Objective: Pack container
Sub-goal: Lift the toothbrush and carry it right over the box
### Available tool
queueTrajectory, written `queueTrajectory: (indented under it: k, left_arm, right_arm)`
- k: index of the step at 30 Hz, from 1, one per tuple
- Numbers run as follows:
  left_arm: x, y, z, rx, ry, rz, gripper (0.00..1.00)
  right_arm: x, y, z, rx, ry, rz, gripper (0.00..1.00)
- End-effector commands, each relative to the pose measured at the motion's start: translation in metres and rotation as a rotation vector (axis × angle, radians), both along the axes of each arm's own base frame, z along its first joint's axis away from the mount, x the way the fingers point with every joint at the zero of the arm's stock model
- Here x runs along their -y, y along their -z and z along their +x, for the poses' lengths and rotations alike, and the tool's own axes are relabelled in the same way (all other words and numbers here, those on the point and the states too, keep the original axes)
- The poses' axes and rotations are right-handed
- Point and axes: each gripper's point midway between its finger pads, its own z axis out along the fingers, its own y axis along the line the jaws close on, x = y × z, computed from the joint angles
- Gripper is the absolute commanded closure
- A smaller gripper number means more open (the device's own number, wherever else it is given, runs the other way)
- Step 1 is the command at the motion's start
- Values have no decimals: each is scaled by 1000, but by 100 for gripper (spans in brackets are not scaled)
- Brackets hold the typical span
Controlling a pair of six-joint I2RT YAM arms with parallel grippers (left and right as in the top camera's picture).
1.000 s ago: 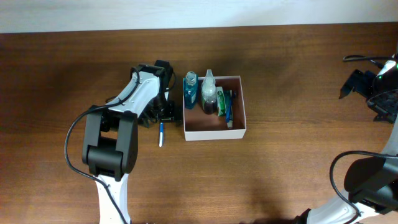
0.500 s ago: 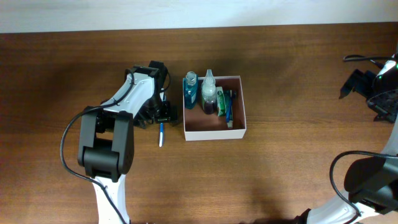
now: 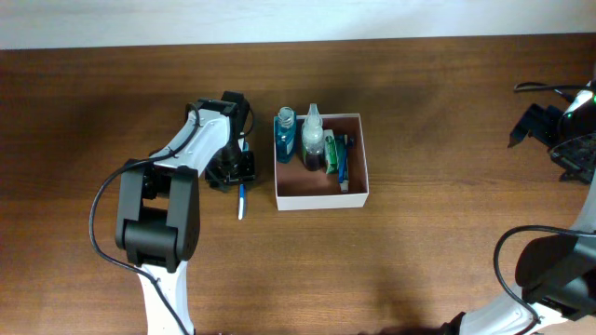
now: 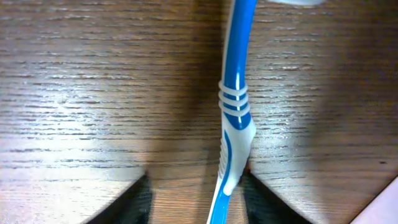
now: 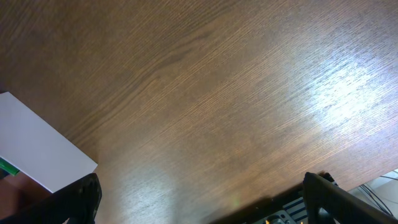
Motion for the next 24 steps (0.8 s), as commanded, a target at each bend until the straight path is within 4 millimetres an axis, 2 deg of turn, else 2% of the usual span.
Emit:
queueTrajectory:
  k: [1, 4, 8, 17, 21, 24]
  left_arm:
    - [-2, 6, -7, -23, -2, -6, 65]
    - [-2, 6, -7, -23, -2, -6, 92]
    - [-2, 6, -7, -25, -2, -6, 98]
    - [-10, 2, -4, -24, -24, -6, 99]
    - [-19, -15, 5, -20, -53, -7, 99]
    - [-28, -37, 18, 3, -80, -12, 99]
  right_arm:
    - [0, -3, -2, 8, -6, -11, 1]
    - [0, -3, -2, 8, -6, -11, 1]
    - [0, -3, -2, 8, -6, -11, 1]
    - [0, -3, -2, 8, -6, -11, 1]
    - [0, -3, -2, 8, -6, -11, 1]
    - [0, -3, -2, 8, -6, -11, 1]
